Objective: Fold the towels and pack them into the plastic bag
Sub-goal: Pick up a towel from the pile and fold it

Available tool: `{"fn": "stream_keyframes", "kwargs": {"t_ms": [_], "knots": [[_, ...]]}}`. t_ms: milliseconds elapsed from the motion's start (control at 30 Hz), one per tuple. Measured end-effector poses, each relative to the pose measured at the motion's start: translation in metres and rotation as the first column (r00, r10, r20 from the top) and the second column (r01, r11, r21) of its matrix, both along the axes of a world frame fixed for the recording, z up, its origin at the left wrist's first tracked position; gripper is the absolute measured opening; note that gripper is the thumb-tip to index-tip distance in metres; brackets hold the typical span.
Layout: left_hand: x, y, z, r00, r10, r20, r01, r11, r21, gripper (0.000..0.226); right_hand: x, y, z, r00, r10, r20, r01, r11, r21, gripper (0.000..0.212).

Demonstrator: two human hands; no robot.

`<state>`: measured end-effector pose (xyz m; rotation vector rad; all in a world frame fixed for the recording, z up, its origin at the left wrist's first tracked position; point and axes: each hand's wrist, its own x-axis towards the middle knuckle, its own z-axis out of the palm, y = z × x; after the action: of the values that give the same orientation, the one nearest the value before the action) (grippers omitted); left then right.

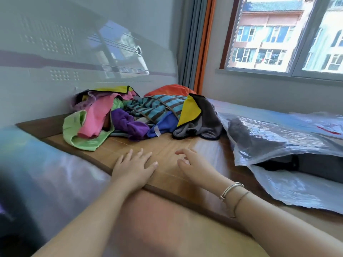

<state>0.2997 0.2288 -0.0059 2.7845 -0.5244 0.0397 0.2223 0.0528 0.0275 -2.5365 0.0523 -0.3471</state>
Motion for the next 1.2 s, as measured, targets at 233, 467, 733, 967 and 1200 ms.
{"fn": "stream_keyframes", "kwargs": {"t_ms": [233, 467, 733, 967, 1200], "knots": [[0.021, 0.003, -0.013, 0.99, 0.07, 0.126, -0.069, 0.998, -0.011, 0.063, 0.123, -0.027, -0.016, 0.983, -0.184, -0.021, 0.185, 0.98, 0.071, 0.042], [0.021, 0.003, -0.015, 0.984, 0.083, 0.157, -0.083, 0.997, -0.006, 0.063, 0.156, -0.041, -0.019, 0.962, -0.234, -0.139, 0.214, 0.967, -0.141, 0.045], [0.018, 0.004, -0.013, 0.987, 0.074, 0.146, -0.073, 0.997, -0.016, 0.061, 0.111, -0.027, -0.007, 0.974, -0.126, -0.187, 0.102, 0.985, -0.136, 0.045], [0.001, -0.001, -0.005, 0.982, 0.086, 0.169, -0.081, 0.996, -0.033, 0.053, 0.005, -0.013, -0.024, 0.991, 0.017, -0.134, -0.032, 0.993, -0.109, 0.044], [-0.111, -0.044, -0.003, 0.942, -0.173, 0.289, 0.268, 0.905, -0.33, 0.076, -0.142, 0.0, -0.044, 0.962, -0.015, 0.271, 0.082, 0.967, -0.239, 0.03]]}}
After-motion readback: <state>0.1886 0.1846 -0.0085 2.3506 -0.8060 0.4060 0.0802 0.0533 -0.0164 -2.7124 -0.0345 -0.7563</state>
